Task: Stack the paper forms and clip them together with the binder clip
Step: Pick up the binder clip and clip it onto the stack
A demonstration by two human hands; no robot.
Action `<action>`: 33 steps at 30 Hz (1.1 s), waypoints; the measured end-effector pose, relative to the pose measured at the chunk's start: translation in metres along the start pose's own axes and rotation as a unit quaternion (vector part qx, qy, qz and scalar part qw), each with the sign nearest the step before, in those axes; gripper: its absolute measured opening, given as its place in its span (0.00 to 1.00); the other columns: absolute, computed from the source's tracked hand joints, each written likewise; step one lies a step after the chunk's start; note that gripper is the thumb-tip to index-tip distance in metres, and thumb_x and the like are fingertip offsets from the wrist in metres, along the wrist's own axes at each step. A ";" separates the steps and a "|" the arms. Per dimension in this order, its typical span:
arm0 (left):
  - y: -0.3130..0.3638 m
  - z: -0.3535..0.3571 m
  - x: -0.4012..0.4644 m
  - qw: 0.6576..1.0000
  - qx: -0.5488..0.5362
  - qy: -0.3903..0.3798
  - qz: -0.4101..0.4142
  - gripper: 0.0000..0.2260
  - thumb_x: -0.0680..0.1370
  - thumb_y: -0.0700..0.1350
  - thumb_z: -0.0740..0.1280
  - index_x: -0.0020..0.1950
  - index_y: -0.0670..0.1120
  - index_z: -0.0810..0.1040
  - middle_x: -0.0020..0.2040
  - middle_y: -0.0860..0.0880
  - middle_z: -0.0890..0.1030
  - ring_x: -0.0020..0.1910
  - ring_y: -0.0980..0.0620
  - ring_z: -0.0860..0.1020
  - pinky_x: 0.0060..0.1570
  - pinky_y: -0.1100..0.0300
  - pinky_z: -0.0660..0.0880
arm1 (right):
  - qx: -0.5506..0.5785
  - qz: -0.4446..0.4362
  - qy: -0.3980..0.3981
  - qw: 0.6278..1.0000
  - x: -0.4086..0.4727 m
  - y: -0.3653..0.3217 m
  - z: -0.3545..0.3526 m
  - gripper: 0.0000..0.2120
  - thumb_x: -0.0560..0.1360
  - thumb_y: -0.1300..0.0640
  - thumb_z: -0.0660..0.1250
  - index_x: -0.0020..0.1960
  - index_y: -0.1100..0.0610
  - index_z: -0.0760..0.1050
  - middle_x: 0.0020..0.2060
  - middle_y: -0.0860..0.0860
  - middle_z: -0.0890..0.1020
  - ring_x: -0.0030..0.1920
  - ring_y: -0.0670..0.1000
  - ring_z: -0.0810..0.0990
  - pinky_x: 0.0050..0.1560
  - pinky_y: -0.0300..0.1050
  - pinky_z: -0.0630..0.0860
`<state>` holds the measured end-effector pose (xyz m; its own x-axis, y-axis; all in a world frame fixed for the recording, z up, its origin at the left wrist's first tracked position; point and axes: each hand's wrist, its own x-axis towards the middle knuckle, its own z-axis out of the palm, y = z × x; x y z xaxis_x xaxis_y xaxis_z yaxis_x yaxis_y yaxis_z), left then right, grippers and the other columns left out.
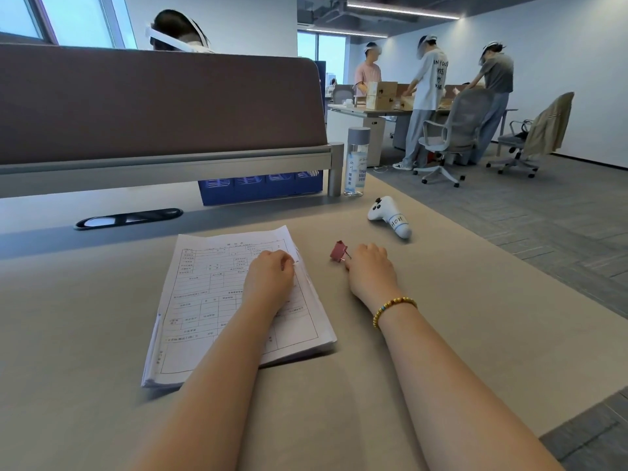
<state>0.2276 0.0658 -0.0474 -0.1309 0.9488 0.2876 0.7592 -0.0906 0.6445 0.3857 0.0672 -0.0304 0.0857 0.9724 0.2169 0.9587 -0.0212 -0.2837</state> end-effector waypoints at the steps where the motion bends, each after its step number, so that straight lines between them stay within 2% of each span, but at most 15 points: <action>1: 0.000 0.000 0.000 1.000 -0.006 -0.001 -0.003 0.13 0.79 0.43 0.57 0.56 0.41 0.79 0.57 0.42 0.79 0.54 0.45 0.77 0.47 0.59 0.68 | 0.029 0.008 0.001 1.000 -0.001 0.000 -0.001 0.13 0.80 0.56 0.56 0.60 0.62 0.71 0.60 0.59 0.75 0.62 0.60 0.70 0.56 0.51 0.71; 5: 0.008 -0.011 0.000 0.995 -0.088 -0.022 -0.028 0.14 0.80 0.43 0.56 0.60 0.42 0.76 0.57 0.43 0.81 0.54 0.46 0.78 0.52 0.57 0.72 | 0.202 0.024 0.000 0.979 -0.006 -0.008 -0.004 0.08 0.79 0.54 0.59 0.48 0.57 0.73 0.47 0.57 0.81 0.47 0.56 0.79 0.41 0.45 0.72; 7: 0.012 -0.023 -0.001 0.988 -0.141 -0.045 -0.029 0.15 0.81 0.45 0.55 0.65 0.43 0.72 0.59 0.42 0.80 0.50 0.49 0.77 0.54 0.54 0.76 | 0.293 -0.006 -0.025 0.956 -0.012 -0.023 -0.009 0.07 0.78 0.54 0.62 0.44 0.56 0.73 0.37 0.53 0.80 0.37 0.50 0.77 0.35 0.40 0.71; 9: 0.011 -0.041 -0.005 0.987 -0.148 -0.053 -0.013 0.17 0.81 0.47 0.53 0.67 0.44 0.70 0.59 0.43 0.80 0.47 0.51 0.76 0.46 0.58 0.77 | 0.380 -0.026 -0.051 0.923 -0.019 -0.045 -0.016 0.07 0.78 0.55 0.63 0.43 0.58 0.74 0.32 0.49 0.76 0.32 0.46 0.73 0.32 0.36 0.68; 11: 0.003 -0.061 -0.013 0.986 -0.158 -0.048 -0.003 0.17 0.81 0.48 0.52 0.64 0.43 0.72 0.53 0.44 0.81 0.42 0.52 0.77 0.36 0.64 0.73 | 0.432 -0.042 -0.065 0.899 -0.027 -0.069 -0.022 0.08 0.78 0.55 0.63 0.44 0.59 0.75 0.30 0.49 0.75 0.30 0.45 0.71 0.31 0.35 0.67; 13: -0.012 -0.082 -0.022 0.987 -0.159 -0.029 -0.008 0.15 0.81 0.48 0.53 0.57 0.42 0.75 0.42 0.48 0.80 0.35 0.55 0.75 0.31 0.65 0.70 | 0.441 -0.064 -0.098 0.890 -0.036 -0.092 -0.024 0.08 0.78 0.55 0.63 0.44 0.59 0.75 0.29 0.48 0.75 0.30 0.45 0.71 0.29 0.34 0.66; 15: -0.028 -0.097 -0.029 0.991 -0.129 -0.020 -0.021 0.14 0.81 0.48 0.53 0.50 0.43 0.74 0.34 0.51 0.76 0.31 0.55 0.73 0.29 0.65 0.67 | 0.472 -0.066 -0.137 0.869 -0.044 -0.110 -0.019 0.08 0.77 0.55 0.64 0.44 0.59 0.74 0.30 0.49 0.75 0.30 0.45 0.70 0.29 0.34 0.66; 18: -0.048 -0.109 -0.038 0.993 -0.101 -0.044 -0.045 0.15 0.82 0.47 0.51 0.42 0.43 0.71 0.31 0.49 0.72 0.29 0.54 0.69 0.31 0.62 0.68 | 0.553 -0.026 -0.170 0.815 -0.055 -0.127 -0.008 0.08 0.77 0.53 0.64 0.44 0.58 0.75 0.32 0.49 0.78 0.33 0.46 0.73 0.31 0.36 0.68; 22: -0.060 -0.106 -0.041 0.995 -0.072 -0.014 -0.072 0.16 0.81 0.48 0.49 0.36 0.47 0.68 0.32 0.49 0.70 0.32 0.49 0.68 0.38 0.55 0.67 | 0.616 0.019 -0.219 0.757 -0.058 -0.125 -0.006 0.06 0.78 0.58 0.63 0.46 0.59 0.77 0.35 0.51 0.82 0.33 0.45 0.77 0.26 0.33 0.70; 24: -0.058 -0.102 -0.040 0.996 -0.054 -0.003 -0.071 0.15 0.81 0.47 0.49 0.41 0.43 0.70 0.34 0.48 0.71 0.38 0.47 0.69 0.41 0.55 0.66 | 0.637 0.031 -0.236 0.733 -0.056 -0.119 -0.008 0.06 0.78 0.60 0.62 0.44 0.58 0.77 0.36 0.52 0.83 0.32 0.44 0.78 0.25 0.32 0.72; 27: -0.053 -0.100 -0.040 0.998 0.011 -0.008 -0.056 0.14 0.82 0.43 0.49 0.52 0.37 0.71 0.44 0.41 0.74 0.42 0.45 0.70 0.42 0.56 0.65 | 0.653 0.046 -0.254 0.712 -0.053 -0.113 -0.007 0.05 0.78 0.62 0.62 0.45 0.58 0.76 0.37 0.52 0.84 0.33 0.44 0.80 0.26 0.31 0.74; 30: -0.056 -0.097 -0.041 0.998 0.028 -0.001 -0.056 0.13 0.81 0.40 0.49 0.57 0.37 0.71 0.55 0.38 0.75 0.50 0.40 0.74 0.45 0.55 0.67 | 0.670 0.047 -0.284 0.684 -0.051 -0.113 -0.006 0.05 0.78 0.64 0.62 0.49 0.61 0.77 0.37 0.53 0.84 0.32 0.44 0.82 0.25 0.31 0.76; 33: -0.060 -0.097 -0.041 0.998 0.036 0.005 -0.056 0.13 0.81 0.40 0.49 0.57 0.38 0.71 0.56 0.39 0.76 0.45 0.44 0.71 0.44 0.58 0.65 | 0.689 0.046 -0.310 0.653 -0.050 -0.112 -0.007 0.05 0.77 0.65 0.62 0.48 0.63 0.77 0.37 0.54 0.83 0.31 0.45 0.81 0.24 0.30 0.76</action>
<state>0.1255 0.0028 -0.0296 -0.2237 0.9484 0.2246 0.7830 0.0376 0.6209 0.2758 0.0192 -0.0025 -0.4112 0.8975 -0.1594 -0.2339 -0.2729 -0.9332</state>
